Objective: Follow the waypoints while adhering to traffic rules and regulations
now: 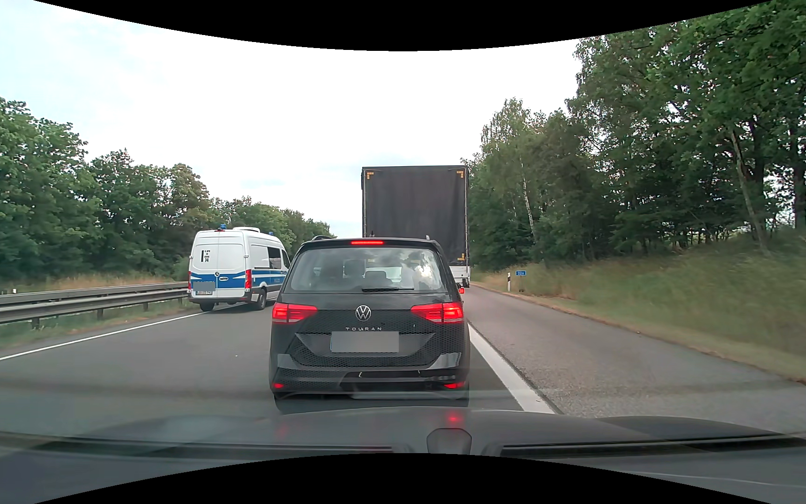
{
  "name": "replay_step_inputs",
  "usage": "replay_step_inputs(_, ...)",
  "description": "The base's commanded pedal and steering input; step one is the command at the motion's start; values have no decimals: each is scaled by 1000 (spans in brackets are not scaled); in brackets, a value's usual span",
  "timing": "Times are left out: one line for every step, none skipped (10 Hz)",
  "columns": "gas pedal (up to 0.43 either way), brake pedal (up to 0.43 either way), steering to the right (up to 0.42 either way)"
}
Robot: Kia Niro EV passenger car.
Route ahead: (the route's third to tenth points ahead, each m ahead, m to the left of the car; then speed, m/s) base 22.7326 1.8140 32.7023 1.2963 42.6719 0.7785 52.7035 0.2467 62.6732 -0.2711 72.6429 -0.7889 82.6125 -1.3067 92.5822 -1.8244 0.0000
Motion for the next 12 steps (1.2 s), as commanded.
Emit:
replay_step_inputs(0,244,0)
replay_step_inputs(0,244,0)
replay_step_inputs(0,244,0)
replay_step_inputs(0,244,0)
replay_step_inputs(0,244,0)
replay_step_inputs(0,244,0)
replay_step_inputs(0,244,0)
replay_step_inputs(0,244,0)
replay_step_inputs(0,244,0)
replay_step_inputs(0,244,0)
replay_step_inputs(0,244,0)
replay_step_inputs(0,244,0)
